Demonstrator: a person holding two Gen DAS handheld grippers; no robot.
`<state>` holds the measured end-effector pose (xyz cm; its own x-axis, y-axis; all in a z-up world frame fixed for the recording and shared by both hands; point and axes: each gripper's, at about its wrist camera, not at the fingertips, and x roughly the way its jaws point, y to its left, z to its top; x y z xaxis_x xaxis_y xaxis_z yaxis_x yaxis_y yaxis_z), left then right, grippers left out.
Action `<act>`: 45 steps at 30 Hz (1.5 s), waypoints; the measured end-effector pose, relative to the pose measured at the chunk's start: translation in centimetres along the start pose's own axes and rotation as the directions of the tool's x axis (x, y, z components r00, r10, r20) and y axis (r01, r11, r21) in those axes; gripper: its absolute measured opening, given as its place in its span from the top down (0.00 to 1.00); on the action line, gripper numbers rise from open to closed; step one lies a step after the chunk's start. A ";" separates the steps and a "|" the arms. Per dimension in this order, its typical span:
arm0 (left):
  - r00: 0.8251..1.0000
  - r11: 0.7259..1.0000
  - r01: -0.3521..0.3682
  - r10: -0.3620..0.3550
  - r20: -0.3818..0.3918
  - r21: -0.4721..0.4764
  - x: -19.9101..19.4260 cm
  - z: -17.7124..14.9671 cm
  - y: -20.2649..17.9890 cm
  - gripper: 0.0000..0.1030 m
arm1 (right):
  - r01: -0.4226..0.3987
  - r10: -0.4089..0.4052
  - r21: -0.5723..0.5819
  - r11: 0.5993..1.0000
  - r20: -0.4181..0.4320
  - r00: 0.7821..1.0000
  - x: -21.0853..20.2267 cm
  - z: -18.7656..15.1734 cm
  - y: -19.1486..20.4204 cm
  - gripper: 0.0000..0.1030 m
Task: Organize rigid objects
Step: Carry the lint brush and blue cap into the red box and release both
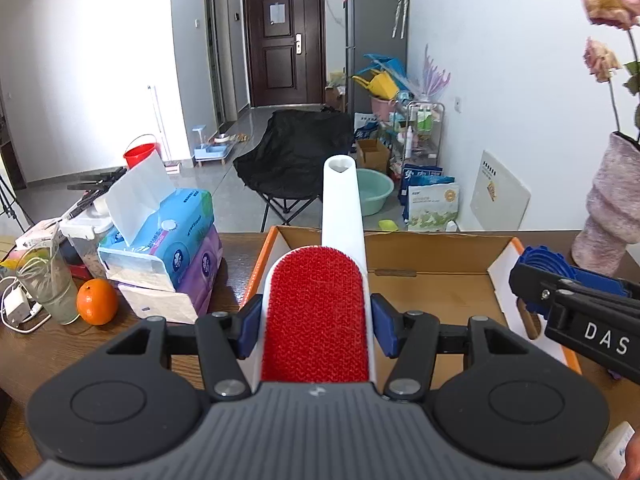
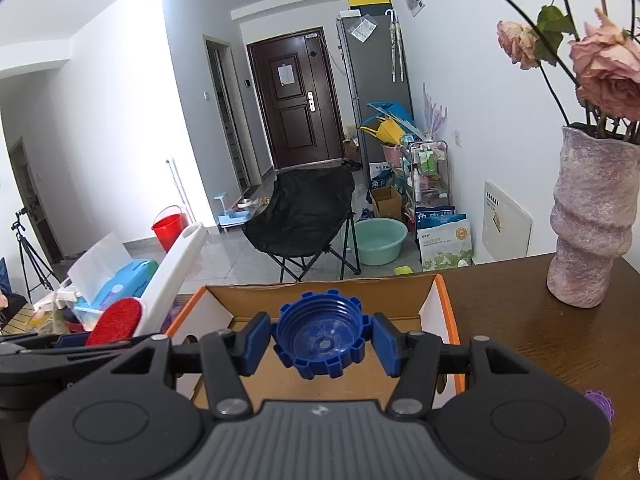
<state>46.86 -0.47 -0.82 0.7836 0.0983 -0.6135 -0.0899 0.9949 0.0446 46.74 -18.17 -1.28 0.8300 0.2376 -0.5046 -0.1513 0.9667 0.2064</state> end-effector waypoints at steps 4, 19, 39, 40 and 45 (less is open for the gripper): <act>1.000 1.000 -0.013 0.013 -0.022 0.013 1.6 0.0 -0.3 0.45 | 0.013 -0.013 -0.009 1.000 -0.017 1.000 1.3 0.1 0.2 0.47; 0.997 0.999 -0.014 0.017 -0.070 0.039 6.9 -0.7 -1.5 0.45 | 0.016 -0.017 -0.013 1.000 -0.080 0.997 5.8 -1.3 -0.2 0.47; 0.999 0.999 -0.035 0.035 -0.037 -0.004 7.8 -1.4 0.2 0.00 | 0.076 -0.077 -0.015 0.997 -0.087 0.993 7.6 -2.4 -1.7 0.05; 0.999 0.999 -0.039 0.039 -0.039 -0.008 7.9 -1.4 0.4 0.00 | 0.078 -0.079 -0.015 0.997 -0.088 0.993 7.6 -2.5 -1.7 0.05; 0.998 0.999 -0.047 0.046 -0.046 -0.008 8.0 -1.5 0.8 0.00 | 0.083 -0.085 -0.023 0.996 -0.089 0.992 7.4 -2.6 -1.7 0.04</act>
<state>52.13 1.05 -6.86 0.7496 0.1433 -0.6462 -0.1316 0.9891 0.0668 51.70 -17.81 -7.55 0.7885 0.1622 -0.5932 -0.0941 0.9851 0.1443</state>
